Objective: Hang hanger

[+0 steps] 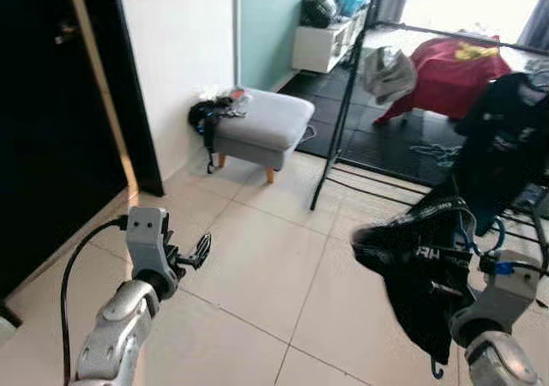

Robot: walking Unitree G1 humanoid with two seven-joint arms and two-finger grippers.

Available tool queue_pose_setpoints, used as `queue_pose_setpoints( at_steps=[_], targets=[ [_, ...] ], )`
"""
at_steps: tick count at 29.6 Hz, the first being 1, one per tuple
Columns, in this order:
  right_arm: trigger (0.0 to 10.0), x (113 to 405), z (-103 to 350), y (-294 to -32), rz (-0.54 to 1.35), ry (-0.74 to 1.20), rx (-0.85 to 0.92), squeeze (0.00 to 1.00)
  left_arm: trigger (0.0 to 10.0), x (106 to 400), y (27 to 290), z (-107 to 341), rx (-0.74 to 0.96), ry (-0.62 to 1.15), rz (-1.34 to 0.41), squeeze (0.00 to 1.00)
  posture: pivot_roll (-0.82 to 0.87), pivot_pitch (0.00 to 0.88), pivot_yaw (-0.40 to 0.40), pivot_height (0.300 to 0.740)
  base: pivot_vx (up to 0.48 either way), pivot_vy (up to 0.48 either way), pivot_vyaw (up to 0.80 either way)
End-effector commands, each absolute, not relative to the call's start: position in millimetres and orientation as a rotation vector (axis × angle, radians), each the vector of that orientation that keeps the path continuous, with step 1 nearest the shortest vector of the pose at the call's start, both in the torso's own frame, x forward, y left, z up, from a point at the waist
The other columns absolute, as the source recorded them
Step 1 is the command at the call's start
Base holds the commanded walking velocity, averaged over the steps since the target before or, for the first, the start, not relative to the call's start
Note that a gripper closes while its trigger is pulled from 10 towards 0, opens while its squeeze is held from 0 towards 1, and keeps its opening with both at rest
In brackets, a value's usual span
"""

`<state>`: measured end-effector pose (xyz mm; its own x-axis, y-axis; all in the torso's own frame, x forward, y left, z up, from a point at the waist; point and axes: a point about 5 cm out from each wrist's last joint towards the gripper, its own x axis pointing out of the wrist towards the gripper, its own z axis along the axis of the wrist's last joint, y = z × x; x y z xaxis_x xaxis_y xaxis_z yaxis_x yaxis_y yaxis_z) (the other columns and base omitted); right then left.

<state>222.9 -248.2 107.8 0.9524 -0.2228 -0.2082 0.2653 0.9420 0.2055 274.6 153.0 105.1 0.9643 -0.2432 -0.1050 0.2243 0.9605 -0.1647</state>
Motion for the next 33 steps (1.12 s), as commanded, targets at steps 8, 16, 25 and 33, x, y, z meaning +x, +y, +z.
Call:
queue_pose_setpoints(
  at_steps=[8,16,25,33],
  targets=[
    [10.0,231.1,127.1,-213.0,-0.197,0.099,0.336,0.00,10.0,279.4,110.3,129.7,-0.198,0.078,-0.348,0.00,-0.06,0.052,-0.017,0.740,0.480,0.000,-0.77],
    [10.0,238.3,125.4,-213.9,-0.196,0.100,0.300,0.00,10.0,288.6,108.0,127.7,-0.184,0.076,-0.338,0.00,-0.06,0.058,-0.027,0.740,0.480,0.000,-0.77],
    [10.0,240.2,128.0,-212.6,-0.209,0.094,0.294,0.00,10.0,291.9,100.8,129.6,-0.179,0.087,-0.361,0.00,-0.08,0.059,-0.015,0.740,0.480,0.000,-0.77],
    [10.0,241.2,133.7,-217.5,-0.207,0.055,0.301,0.00,10.0,296.6,100.1,130.0,-0.181,0.088,-0.361,0.00,-0.08,0.054,-0.012,0.740,0.480,0.000,-0.64]
  ],
)
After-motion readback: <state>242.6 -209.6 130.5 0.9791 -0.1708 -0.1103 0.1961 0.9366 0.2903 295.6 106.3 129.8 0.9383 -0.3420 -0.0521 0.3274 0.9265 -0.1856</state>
